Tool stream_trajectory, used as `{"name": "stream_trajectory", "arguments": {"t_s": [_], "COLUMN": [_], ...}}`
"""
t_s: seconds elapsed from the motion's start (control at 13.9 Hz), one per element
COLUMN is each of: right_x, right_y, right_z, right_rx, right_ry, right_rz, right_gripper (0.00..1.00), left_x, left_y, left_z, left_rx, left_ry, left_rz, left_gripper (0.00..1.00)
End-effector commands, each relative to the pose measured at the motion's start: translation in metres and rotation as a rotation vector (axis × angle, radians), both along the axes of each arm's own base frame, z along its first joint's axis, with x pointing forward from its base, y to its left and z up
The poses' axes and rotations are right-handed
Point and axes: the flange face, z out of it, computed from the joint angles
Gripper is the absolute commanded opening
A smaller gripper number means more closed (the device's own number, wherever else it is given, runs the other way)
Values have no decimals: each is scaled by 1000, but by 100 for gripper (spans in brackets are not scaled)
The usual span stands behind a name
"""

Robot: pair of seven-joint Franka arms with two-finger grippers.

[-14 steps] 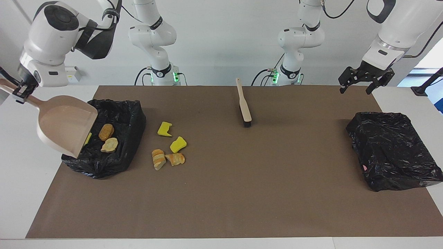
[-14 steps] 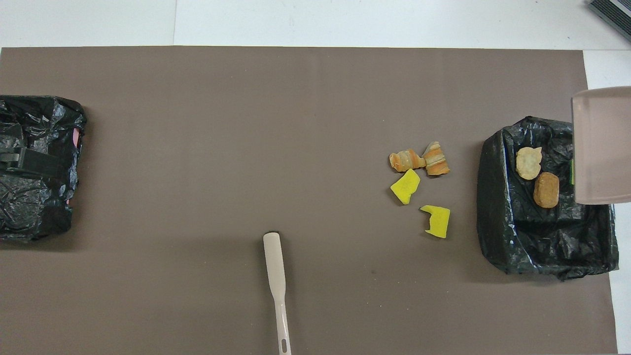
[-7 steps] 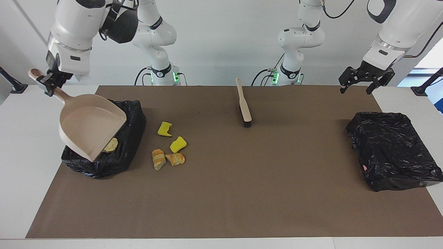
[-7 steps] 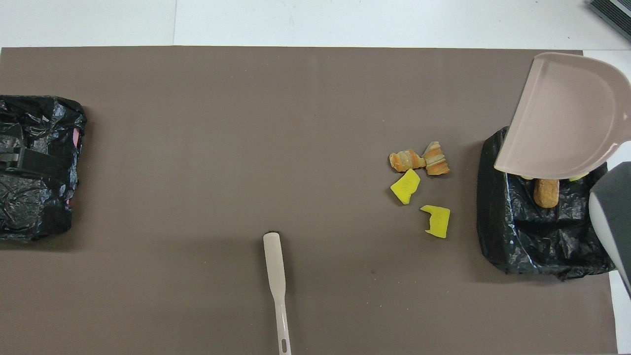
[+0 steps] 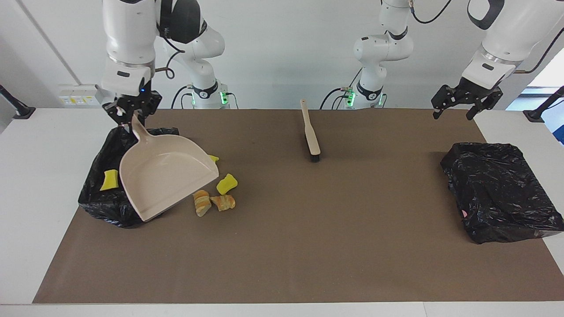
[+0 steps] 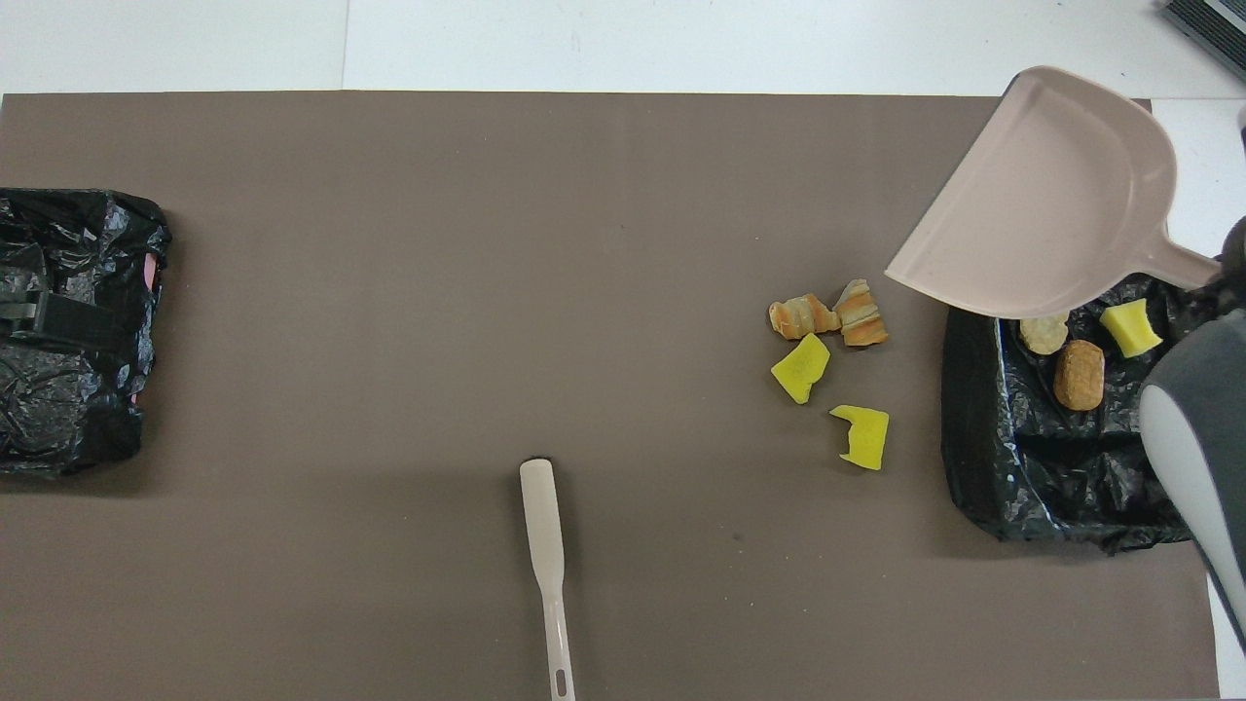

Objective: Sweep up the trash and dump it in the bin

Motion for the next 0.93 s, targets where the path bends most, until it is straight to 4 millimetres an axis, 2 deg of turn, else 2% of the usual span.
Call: {"name": "stream_trajectory", "arguments": {"t_s": [0.0,0.14,0.29,0.43,0.65,0.72,0.86], "right_x": [10,22,30,33,38,42,38], "right_y": [61,91,132,178,239,256,305], "right_z": [-40,-70,-109,-133,-154,-165,-197], "right_rx": [114,185,226,264,317,353,452], "right_ry": [-11,-31,-18,-42,-59,-61,-62], "right_rz": [-189,-316,-399,-477,-630,-676,-764], "right_gripper": [0,0,0,0,0,0,0], "left_x": [-3,-3,-3,-3,-3,-3,-3], "left_y": [3,3,3,3,3,3,3], "left_z": [5,5,5,5,5,5,5], "left_rx": [14,14,14,14,14,14,14], "left_ry": [2,2,2,2,2,2,2], "left_rz": [3,3,3,3,3,3,3], "left_gripper": [100,100,100,100,100,100,100]}}
